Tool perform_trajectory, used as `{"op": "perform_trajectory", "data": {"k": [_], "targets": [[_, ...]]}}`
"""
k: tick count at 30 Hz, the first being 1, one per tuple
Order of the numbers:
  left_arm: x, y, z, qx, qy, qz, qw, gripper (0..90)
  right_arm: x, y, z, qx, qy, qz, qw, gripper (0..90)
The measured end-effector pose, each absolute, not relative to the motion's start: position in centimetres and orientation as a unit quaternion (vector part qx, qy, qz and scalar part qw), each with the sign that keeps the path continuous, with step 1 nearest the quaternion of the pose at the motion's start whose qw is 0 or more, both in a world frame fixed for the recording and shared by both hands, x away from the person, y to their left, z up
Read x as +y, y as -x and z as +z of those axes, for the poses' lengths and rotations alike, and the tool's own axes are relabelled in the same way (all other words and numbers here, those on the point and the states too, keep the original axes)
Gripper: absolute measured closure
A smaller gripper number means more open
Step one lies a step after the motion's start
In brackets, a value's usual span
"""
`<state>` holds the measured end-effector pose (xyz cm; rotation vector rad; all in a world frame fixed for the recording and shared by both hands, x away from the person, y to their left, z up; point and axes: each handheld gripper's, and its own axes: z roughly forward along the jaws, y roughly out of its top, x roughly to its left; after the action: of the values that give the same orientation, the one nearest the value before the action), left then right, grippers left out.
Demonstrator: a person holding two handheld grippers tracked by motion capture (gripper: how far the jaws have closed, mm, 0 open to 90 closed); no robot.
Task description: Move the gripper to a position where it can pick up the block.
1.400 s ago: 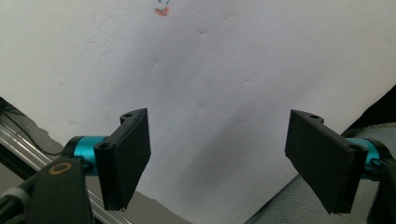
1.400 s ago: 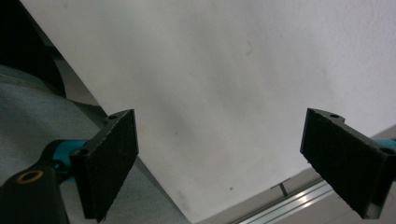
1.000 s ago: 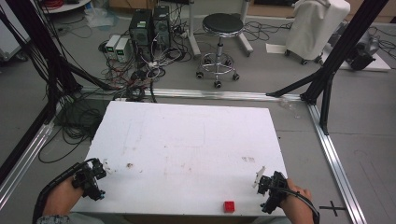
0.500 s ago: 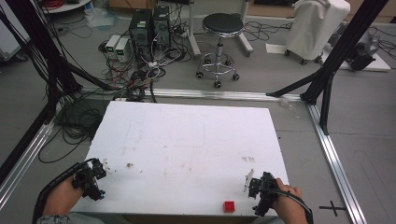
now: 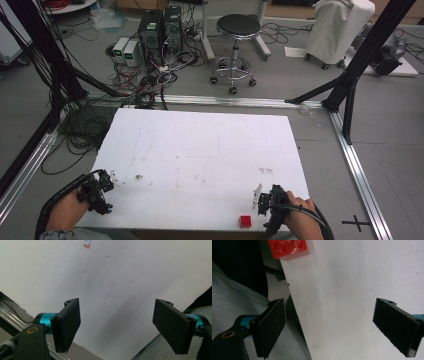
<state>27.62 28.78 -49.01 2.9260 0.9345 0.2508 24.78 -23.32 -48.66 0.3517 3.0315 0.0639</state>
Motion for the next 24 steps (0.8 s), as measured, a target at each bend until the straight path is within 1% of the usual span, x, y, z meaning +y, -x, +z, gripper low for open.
{"op": "perform_trajectory", "data": {"k": [6, 12, 24], "targets": [[28.8, -27.6, -49.0, 0.303, -0.949, 0.081, 0.030, 22.7, -22.4, -24.5, -48.8, 0.994, -0.101, 0.020, 0.041, 10.7], [28.7, -27.7, -49.0, 0.301, -0.950, 0.079, 0.030, 22.7, -21.3, -24.3, -49.3, 0.997, -0.078, 0.016, 0.024, 10.7], [28.7, -27.7, -49.1, 0.304, -0.949, 0.074, 0.031, 22.7, -19.0, -23.8, -50.3, 0.999, -0.043, 0.026, 0.008, 10.7]]}}
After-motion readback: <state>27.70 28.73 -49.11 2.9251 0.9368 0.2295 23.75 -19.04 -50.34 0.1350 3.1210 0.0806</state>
